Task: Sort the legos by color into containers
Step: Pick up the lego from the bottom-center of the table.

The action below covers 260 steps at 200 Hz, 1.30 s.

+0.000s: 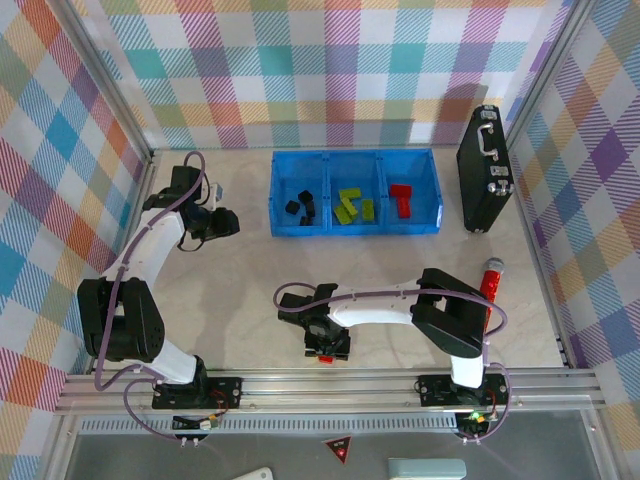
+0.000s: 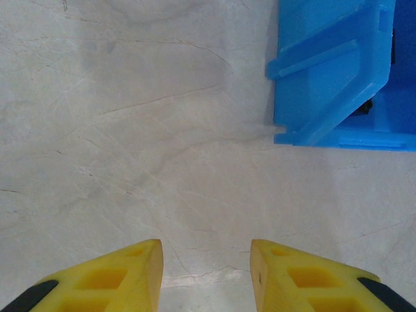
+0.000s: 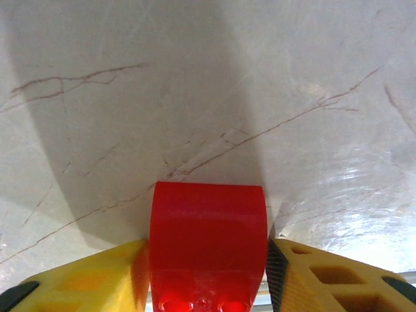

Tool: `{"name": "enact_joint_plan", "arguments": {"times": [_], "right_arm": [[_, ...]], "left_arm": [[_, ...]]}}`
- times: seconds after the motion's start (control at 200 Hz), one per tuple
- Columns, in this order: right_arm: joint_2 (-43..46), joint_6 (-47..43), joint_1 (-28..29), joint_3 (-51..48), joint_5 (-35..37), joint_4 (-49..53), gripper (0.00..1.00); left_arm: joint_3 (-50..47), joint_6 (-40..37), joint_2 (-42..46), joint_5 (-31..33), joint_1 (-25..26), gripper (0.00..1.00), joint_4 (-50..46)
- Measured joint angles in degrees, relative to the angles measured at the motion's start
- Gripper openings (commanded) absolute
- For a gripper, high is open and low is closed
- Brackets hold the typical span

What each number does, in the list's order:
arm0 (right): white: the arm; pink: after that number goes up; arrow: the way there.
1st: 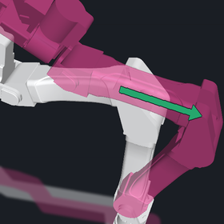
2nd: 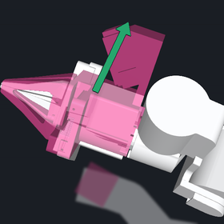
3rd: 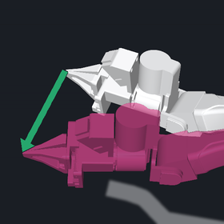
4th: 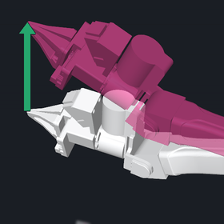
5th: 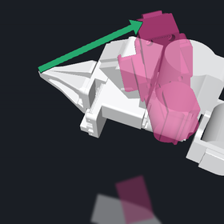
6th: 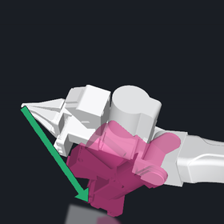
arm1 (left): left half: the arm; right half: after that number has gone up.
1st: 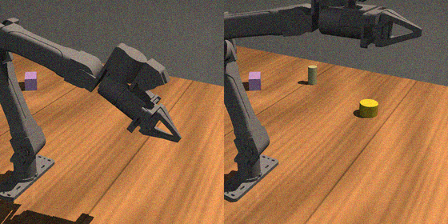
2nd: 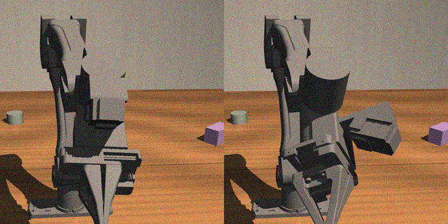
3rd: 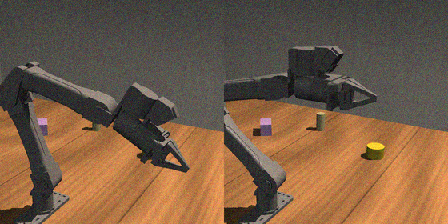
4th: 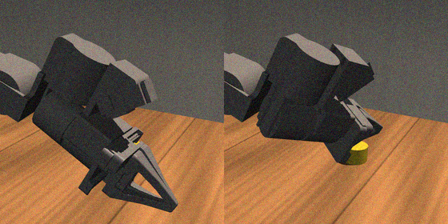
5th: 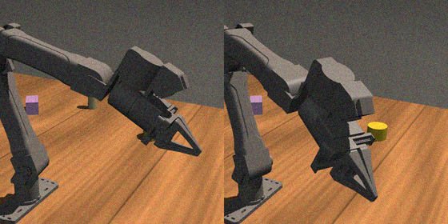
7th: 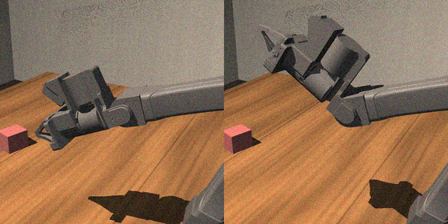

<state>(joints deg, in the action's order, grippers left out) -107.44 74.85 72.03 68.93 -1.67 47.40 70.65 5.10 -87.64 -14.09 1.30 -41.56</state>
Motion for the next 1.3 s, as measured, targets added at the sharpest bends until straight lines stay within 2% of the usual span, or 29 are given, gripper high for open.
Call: {"name": "enact_joint_plan", "arguments": {"times": [0.57,0.98,1.115,1.3], "right_arm": [[0.0,1.0,0.1,0.0,0.1,0.0,0.37],[3.7,0.8,0.2,0.0,4.2,3.3,0.35],[7.3,-1.9,-1.3,-0.5,6.3,4.6,0.36],[11.1,-8.7,-6.4,-2.0,7.3,5.0,0.36]], "left_arm": [[0.0,0.0,0.0,0.0,0.0,0.40,0.0],[0.0,0.0,0.0,0.2,0.0,0.40,0.0],[0.0,0.0,0.0,0.6,0.0,0.40,0.0],[0.0,-0.1,0.1,0.9,0.0,0.40,0.0]]}}
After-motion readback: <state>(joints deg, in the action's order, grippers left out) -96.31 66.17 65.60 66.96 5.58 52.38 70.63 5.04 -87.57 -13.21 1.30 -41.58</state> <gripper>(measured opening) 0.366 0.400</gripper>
